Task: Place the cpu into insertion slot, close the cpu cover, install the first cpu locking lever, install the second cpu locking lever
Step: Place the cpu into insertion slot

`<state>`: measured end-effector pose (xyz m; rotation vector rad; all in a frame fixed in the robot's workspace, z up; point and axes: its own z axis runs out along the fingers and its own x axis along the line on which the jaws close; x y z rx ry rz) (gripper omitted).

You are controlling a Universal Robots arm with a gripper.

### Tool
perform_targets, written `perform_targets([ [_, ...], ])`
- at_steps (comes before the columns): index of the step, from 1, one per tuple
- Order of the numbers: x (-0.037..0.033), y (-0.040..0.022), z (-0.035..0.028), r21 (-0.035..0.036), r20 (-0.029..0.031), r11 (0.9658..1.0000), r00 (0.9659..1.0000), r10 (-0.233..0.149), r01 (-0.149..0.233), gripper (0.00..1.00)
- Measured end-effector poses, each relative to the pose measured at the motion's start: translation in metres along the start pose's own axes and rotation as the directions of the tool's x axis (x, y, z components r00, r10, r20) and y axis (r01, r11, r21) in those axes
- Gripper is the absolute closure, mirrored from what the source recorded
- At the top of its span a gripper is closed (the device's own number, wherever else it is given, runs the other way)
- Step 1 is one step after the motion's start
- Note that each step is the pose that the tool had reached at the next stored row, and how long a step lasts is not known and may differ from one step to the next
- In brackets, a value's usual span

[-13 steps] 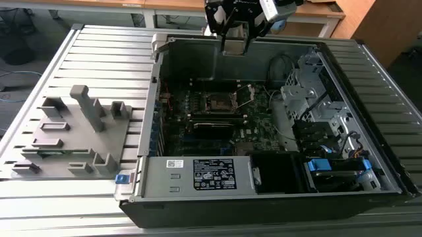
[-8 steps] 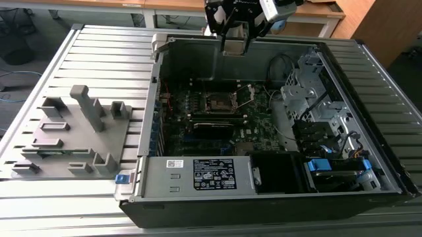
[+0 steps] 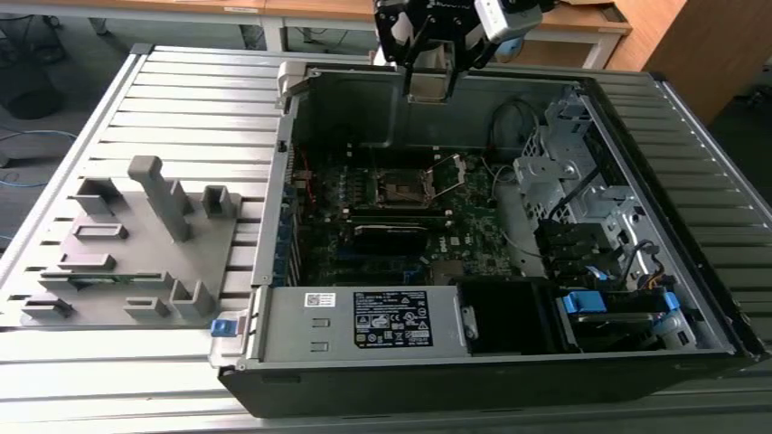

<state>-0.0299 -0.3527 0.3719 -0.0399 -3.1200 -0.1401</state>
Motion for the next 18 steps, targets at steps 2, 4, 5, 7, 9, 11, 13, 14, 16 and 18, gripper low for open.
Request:
perform_targets([
  [2,0.0000,0.0000,0.0002,0.0000,0.0000,1.0000,1.0000,0.000,0.000,0.46],
  [4,0.0000,-0.0001,0.0012,-0.0002,0.0001,1.0000,1.0000,0.000,0.000,0.46],
  [5,0.0000,-0.0001,0.0015,0.0000,0.0000,1.0000,1.0000,0.000,0.000,0.46],
  [7,0.0000,-0.0002,0.0020,0.0001,0.0000,1.0000,1.0000,0.000,0.000,0.46],
  [9,0.0000,-0.0002,0.0021,0.0000,0.0000,1.0000,1.0000,0.000,0.000,0.46],
  [11,0.0000,-0.0002,0.0022,0.0000,0.0000,1.0000,1.0000,0.000,0.000,0.46],
  [13,-0.0001,-0.0002,0.0027,-0.0002,0.0001,1.0000,1.0000,0.000,0.000,0.46],
  [14,-0.0001,-0.0003,0.0032,-0.0002,0.0001,1.0000,1.0000,0.000,0.000,0.46],
  [16,-0.0001,-0.0004,0.0043,0.0000,0.0000,1.0000,1.0000,0.000,0.000,0.46],
  [18,-0.0001,-0.0005,0.0057,0.0000,0.0000,1.0000,1.0000,0.000,0.000,0.46],
])
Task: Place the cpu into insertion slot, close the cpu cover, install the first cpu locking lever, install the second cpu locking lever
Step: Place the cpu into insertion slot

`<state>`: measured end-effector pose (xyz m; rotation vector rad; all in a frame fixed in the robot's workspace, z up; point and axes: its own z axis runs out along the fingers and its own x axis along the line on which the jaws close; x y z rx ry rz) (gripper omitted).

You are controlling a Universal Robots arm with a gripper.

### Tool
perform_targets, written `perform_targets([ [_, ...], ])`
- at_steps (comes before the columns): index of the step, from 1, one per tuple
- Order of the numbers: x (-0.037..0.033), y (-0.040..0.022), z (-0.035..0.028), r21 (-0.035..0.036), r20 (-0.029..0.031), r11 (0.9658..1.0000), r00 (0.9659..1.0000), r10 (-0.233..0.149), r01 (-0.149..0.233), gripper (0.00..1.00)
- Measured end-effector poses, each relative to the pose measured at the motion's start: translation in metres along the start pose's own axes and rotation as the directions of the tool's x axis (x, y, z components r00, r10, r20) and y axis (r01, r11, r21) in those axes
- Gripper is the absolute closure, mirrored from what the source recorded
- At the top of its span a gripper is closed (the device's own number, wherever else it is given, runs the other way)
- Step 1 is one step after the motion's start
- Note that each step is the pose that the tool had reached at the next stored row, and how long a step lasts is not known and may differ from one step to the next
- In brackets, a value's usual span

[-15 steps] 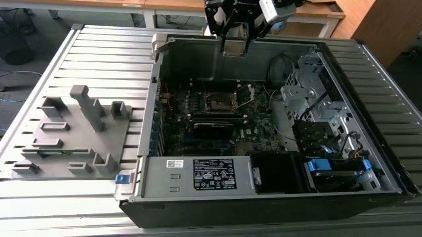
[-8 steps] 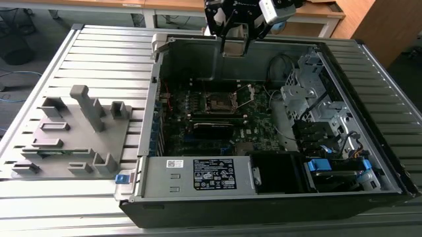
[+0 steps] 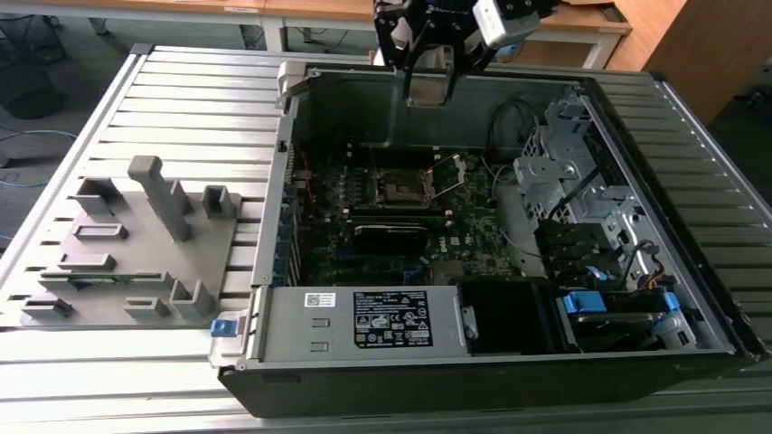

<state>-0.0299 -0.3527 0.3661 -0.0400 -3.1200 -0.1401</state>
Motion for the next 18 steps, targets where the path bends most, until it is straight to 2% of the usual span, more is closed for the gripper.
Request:
perform_targets([
  [4,-0.0001,-0.0002,0.0031,0.0001,0.0000,1.0000,1.0000,0.000,0.000,0.46],
  [18,-0.0001,-0.0004,0.0048,-0.0001,0.0000,1.0000,1.0000,0.000,0.000,0.46],
])
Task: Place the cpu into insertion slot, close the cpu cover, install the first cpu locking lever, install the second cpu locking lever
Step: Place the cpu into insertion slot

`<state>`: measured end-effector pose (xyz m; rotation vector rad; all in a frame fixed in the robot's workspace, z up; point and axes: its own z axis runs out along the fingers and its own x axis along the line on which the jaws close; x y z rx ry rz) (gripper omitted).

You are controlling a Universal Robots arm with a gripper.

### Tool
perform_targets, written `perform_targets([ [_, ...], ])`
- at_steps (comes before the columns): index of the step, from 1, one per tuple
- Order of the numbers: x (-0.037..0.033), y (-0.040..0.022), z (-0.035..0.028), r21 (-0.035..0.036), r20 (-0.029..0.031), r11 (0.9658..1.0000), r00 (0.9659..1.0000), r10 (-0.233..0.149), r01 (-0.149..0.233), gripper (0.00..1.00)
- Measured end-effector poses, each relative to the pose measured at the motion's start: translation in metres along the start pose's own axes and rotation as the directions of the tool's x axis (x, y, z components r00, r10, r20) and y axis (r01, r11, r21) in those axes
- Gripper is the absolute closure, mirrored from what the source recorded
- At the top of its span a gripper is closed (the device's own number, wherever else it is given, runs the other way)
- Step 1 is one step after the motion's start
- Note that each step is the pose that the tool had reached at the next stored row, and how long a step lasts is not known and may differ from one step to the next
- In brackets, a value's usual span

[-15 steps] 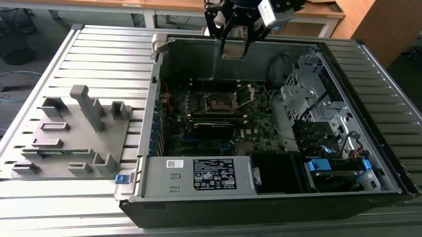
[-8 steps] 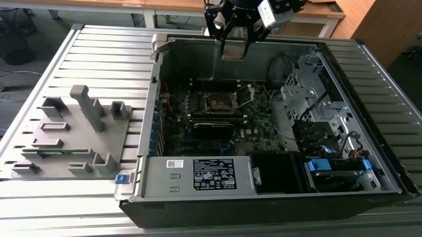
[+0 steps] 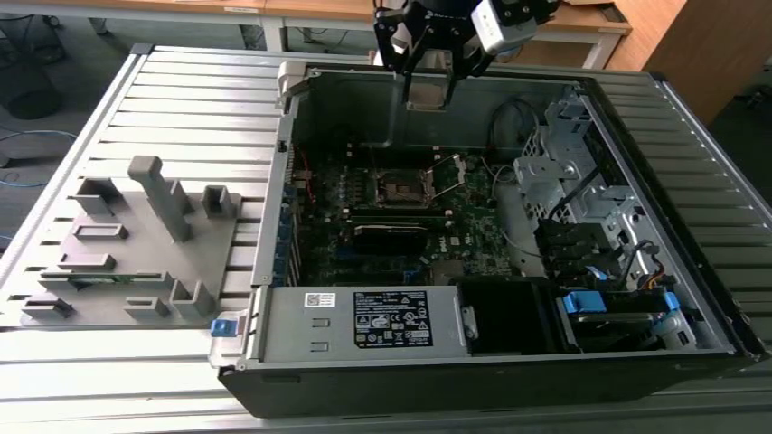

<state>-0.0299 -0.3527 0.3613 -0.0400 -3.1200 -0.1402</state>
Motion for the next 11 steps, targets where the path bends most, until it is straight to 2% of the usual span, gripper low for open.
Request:
perform_targets([
  [11,0.0000,-0.0003,0.0029,0.0001,-0.0001,1.0000,1.0000,0.000,0.000,0.46],
])
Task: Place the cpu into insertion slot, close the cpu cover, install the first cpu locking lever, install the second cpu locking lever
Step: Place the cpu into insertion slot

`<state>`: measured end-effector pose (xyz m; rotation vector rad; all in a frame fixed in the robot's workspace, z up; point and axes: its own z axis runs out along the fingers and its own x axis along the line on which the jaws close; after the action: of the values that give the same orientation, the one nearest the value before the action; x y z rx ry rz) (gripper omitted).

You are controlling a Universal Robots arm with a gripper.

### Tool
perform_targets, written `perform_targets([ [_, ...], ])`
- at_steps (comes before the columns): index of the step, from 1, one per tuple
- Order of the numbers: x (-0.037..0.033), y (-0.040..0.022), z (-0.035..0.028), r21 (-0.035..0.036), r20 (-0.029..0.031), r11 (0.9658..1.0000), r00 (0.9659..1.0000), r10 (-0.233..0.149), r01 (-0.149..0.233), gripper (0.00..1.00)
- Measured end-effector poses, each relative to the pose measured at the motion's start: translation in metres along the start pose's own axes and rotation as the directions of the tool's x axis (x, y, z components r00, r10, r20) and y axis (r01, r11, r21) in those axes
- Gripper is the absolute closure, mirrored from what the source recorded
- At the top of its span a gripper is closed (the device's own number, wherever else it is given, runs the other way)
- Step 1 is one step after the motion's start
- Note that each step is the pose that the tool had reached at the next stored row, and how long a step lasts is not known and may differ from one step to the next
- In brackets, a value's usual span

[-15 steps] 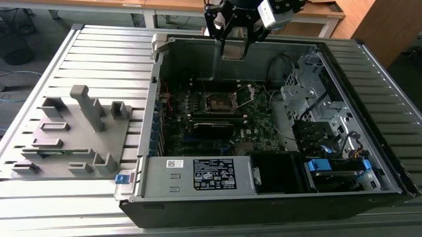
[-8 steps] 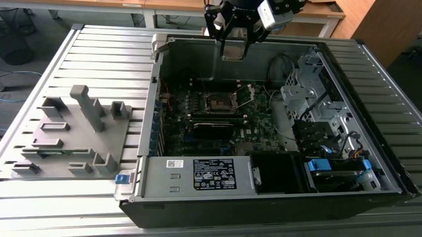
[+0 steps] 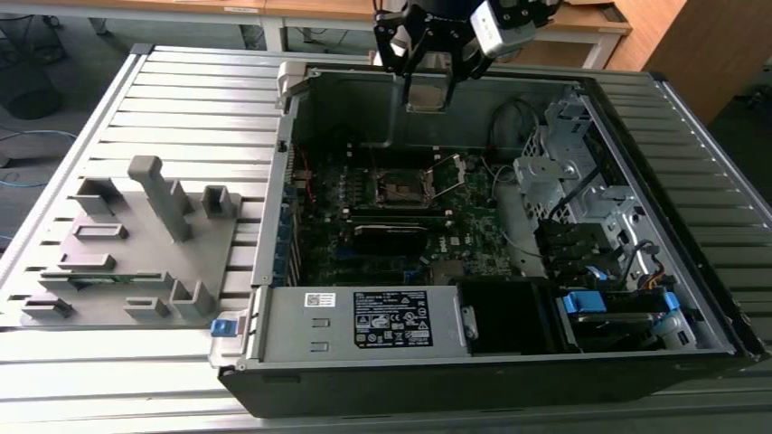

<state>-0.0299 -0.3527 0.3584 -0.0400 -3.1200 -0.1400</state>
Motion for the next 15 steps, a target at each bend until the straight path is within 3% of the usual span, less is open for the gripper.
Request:
perform_targets([
  [15,0.0000,-0.0003,0.0027,0.0002,-0.0001,1.0000,1.0000,0.000,0.000,0.46],
])
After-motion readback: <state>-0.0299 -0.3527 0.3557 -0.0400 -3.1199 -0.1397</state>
